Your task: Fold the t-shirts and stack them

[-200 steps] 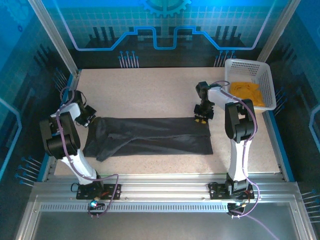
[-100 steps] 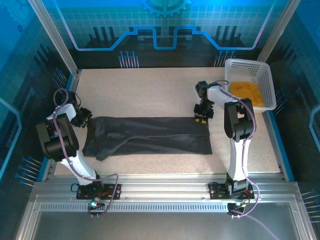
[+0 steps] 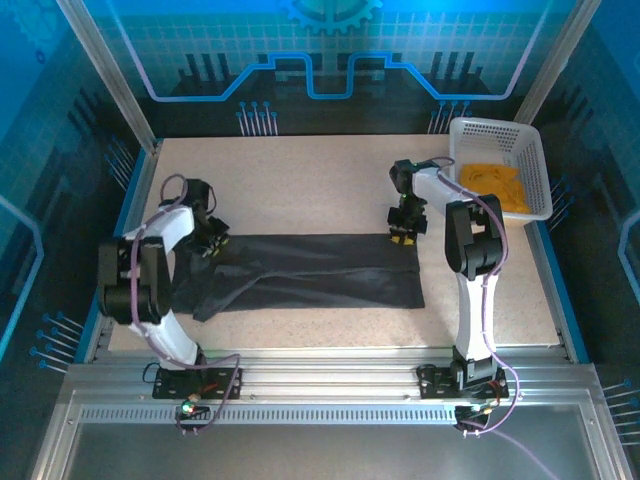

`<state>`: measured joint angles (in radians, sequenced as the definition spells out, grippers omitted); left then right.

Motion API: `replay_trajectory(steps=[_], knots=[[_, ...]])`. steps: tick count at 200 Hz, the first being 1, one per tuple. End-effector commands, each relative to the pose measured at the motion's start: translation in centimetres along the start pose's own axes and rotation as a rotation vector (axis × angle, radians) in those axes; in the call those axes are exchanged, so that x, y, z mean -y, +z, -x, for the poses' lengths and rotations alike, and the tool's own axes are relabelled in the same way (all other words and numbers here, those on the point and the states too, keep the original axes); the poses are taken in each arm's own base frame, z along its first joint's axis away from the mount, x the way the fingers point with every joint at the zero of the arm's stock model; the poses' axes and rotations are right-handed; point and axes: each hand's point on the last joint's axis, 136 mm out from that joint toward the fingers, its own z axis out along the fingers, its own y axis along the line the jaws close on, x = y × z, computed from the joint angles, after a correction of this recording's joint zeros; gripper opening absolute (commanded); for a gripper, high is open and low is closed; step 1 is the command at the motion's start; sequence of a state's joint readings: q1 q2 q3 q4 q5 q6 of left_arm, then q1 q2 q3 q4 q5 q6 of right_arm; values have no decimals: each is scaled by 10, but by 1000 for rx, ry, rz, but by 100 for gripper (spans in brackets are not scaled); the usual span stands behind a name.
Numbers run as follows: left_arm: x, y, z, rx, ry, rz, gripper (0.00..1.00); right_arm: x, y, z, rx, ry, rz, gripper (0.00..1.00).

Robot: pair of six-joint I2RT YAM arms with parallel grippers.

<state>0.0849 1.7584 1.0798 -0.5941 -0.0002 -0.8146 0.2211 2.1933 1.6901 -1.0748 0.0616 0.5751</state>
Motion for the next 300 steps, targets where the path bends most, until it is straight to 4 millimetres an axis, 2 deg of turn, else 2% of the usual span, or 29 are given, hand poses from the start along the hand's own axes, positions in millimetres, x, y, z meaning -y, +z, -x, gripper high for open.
replay_trajectory(steps=[1, 14, 34, 48, 53, 74, 89, 100, 116, 123, 140, 151, 154, 164, 178, 194, 206, 223, 241, 300], knots=[[-4, 19, -28, -165, -46, 44, 25, 17, 13, 13, -11, 23, -46, 24], [3, 29, -33, -204, -42, 37, 25, 18, 12, 17, -13, 33, -35, 24], [26, 40, -32, -228, -26, -3, 25, 21, 11, 30, -11, 51, -16, 24], [47, 45, -26, -230, -18, -43, 25, 23, 5, 45, 2, 66, 2, 24], [54, 46, -23, -228, -16, -59, 25, 24, 13, 50, -14, 69, -1, 24], [87, 47, -9, -215, -14, -131, 26, 20, 13, 78, 2, 61, 45, 25], [106, 38, 2, -179, 16, -173, 29, 14, 7, 97, 31, 28, 71, 25], [115, 23, 8, -131, 61, -201, 35, 6, -3, 107, 63, -9, 102, 28], [117, -3, 11, -46, 139, -223, 49, -8, -26, 116, 131, -63, 153, 36], [113, -12, 9, -17, 166, -229, 52, -12, -38, 117, 162, -80, 172, 40], [94, -30, 0, 25, 190, -237, 54, -22, -67, 110, 220, -109, 188, 45], [78, -38, -11, 25, 169, -232, 54, -25, -77, 99, 238, -115, 182, 46], [74, -41, -14, 26, 160, -232, 54, -26, -89, 96, 261, -116, 190, 46], [60, -47, -27, 22, 141, -232, 53, -30, -99, 85, 285, -109, 213, 46], [52, -53, -43, 11, 118, -264, 52, -37, -110, 69, 310, -106, 255, 47], [52, -50, -61, -17, 129, -309, 52, -46, -111, 50, 307, -127, 286, 47], [57, -44, -66, -22, 152, -347, 50, -53, -111, 37, 303, -146, 309, 47], [63, -37, -62, 11, 188, -380, 45, -60, -112, 21, 291, -166, 343, 48], [61, -25, -57, 35, 242, -351, 38, -62, -115, 9, 286, -178, 360, 48], [59, 2, -59, 15, 328, -317, 36, -61, -120, -15, 276, -169, 384, 49]])
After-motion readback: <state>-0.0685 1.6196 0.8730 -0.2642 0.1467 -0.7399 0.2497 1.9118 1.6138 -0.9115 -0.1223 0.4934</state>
